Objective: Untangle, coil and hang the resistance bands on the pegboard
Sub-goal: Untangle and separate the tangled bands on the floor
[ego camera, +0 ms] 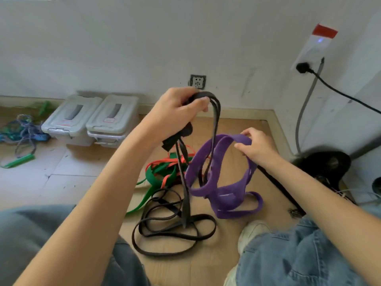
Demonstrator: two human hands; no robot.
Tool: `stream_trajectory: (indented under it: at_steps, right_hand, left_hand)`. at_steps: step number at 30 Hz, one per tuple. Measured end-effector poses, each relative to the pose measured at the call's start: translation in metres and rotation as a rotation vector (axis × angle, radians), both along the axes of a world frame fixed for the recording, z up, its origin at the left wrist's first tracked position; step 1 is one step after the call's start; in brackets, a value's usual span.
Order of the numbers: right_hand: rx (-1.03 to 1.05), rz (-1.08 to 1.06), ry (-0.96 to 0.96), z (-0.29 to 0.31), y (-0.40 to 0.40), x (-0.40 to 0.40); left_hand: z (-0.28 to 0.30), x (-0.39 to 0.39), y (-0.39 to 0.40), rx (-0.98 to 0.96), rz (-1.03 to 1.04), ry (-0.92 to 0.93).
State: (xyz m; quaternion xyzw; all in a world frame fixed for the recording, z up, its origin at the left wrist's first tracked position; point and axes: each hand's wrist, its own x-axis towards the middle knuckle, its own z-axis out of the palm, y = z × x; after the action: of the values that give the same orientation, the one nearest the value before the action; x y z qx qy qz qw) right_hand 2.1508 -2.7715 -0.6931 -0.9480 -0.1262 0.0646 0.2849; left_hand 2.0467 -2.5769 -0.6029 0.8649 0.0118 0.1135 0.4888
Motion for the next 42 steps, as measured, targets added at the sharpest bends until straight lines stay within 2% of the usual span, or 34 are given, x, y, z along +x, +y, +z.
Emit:
stream_trajectory:
  at_steps: [3,4,5,7,9,11,13,15,18,20,22,24,25,27,29,31,33,34,36,38,40,42]
  right_hand:
    - [-0.284,0.144,0.05,0.001,-0.002,-0.006]
    - [-0.313,0.235,0.083,0.002,-0.001,-0.01]
    - [-0.262,0.348,0.126,0.002,0.002,-0.015]
    - [0.037,0.542,0.282,0.006,0.014,-0.027]
    - [0.34,0.591,0.442,0.008,0.025,-0.036]
    - [0.462,0.576,0.484,0.009,0.03,-0.04]
    - [0.487,0.582,0.513,0.007,0.031,-0.041]
    - [0.566,0.576,0.655,0.004,0.032,-0.042]
    - [0.639,0.552,0.706,0.002,0.039,-0.04]
    - [0.637,0.581,0.715,0.002,0.05,-0.04]
    - [0.577,0.636,0.691,-0.001,0.067,-0.047]
    - [0.567,0.622,0.607,-0.01,0.088,-0.055]
    - [0.628,0.566,0.609,-0.014,0.098,-0.058]
    - [0.85,0.386,0.793,-0.019,0.119,-0.059]
    - [1.057,0.203,0.978,-0.023,0.142,-0.054]
    - [1.106,0.079,1.014,-0.033,0.169,-0.05]
    - [1.059,0.042,1.053,-0.048,0.199,-0.054]
    - [0.987,0.055,1.079,-0.057,0.213,-0.058]
    - [0.794,0.111,1.126,-0.082,0.236,-0.064]
    - [0.572,0.207,1.189,-0.105,0.255,-0.069]
    - [0.372,0.309,1.258,-0.122,0.273,-0.079]
    - [0.375,0.361,1.337,-0.129,0.298,-0.097]
  left_hand:
    - [-0.012,-0.002,-0.001,0.211,0.023,0.112]
    - [-0.017,-0.003,-0.004,0.215,-0.025,0.13]
    - [-0.019,-0.004,-0.009,0.174,-0.085,0.124]
    - [-0.013,-0.007,-0.015,-0.02,-0.173,0.061]
    - [-0.002,-0.008,-0.011,-0.289,-0.193,-0.018]
    - [0.009,-0.008,-0.002,-0.483,-0.215,-0.093]
    - [0.013,-0.009,0.006,-0.564,-0.194,-0.117]
    - [0.011,-0.009,0.01,-0.505,-0.105,-0.047]
    - [0.001,-0.006,0.011,-0.105,0.046,0.158]
    - [-0.005,-0.004,0.01,-0.069,0.071,0.195]
    - [-0.008,-0.002,0.011,-0.268,0.023,0.176]
    - [-0.012,0.003,0.024,-0.558,0.033,0.132]
    - [-0.017,0.005,0.034,-0.713,0.087,0.107]
    - [-0.042,0.006,0.059,-0.983,0.261,0.074]
    - [-0.089,-0.004,0.08,-1.036,0.415,0.142]
    - [-0.144,-0.029,0.085,-1.036,0.393,0.382]
    - [-0.191,-0.056,0.081,-1.062,0.225,0.601]
    - [-0.207,-0.067,0.081,-1.091,0.186,0.645]
    - [-0.226,-0.09,0.091,-1.141,0.257,0.663]
    - [-0.235,-0.112,0.116,-1.071,0.446,0.633]
    - [-0.238,-0.133,0.15,-0.947,0.727,0.567]
    - [-0.24,-0.148,0.186,-0.765,0.985,0.502]
